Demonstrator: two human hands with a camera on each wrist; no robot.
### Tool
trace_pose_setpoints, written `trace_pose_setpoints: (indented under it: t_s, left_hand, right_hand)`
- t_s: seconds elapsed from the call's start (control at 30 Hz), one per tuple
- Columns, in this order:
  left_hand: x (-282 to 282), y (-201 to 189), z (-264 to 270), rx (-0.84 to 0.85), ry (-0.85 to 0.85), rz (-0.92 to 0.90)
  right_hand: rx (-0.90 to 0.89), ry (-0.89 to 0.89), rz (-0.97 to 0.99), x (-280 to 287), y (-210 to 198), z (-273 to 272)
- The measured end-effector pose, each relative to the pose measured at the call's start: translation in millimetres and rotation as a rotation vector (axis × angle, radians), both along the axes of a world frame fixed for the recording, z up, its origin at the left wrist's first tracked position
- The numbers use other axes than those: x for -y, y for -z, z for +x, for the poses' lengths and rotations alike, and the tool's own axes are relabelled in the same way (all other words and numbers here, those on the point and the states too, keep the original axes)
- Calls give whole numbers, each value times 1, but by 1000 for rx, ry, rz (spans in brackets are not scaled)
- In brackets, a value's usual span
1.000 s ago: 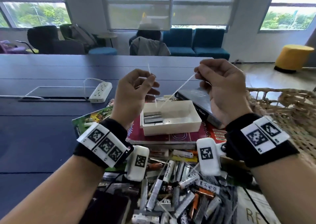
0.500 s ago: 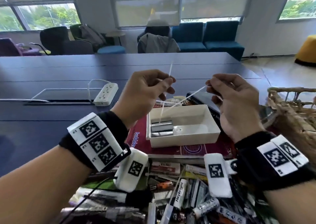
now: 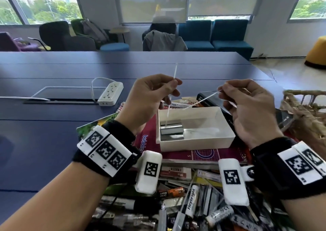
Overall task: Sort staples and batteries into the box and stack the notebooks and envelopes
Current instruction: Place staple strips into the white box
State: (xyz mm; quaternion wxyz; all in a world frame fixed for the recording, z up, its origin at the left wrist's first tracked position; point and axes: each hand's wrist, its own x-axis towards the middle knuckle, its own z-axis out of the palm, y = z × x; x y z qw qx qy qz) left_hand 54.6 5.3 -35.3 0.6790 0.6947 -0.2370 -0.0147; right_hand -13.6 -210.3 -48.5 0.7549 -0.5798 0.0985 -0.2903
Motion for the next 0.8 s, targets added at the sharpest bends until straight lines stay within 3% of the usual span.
trace_pose_setpoints:
  t_s: [0.4, 0.63, 0.8]
  left_hand:
    - [-3, 9, -5, 118, -29, 6]
    - [-1, 4, -10, 273, -127, -151]
    - [-1, 5, -10, 269, -152, -127]
  right_hand:
    - [-36, -33, -60, -1, 0, 0]
    - [41, -36, 108, 5, 0, -1]
    - [6, -78, 82, 4, 0, -2]
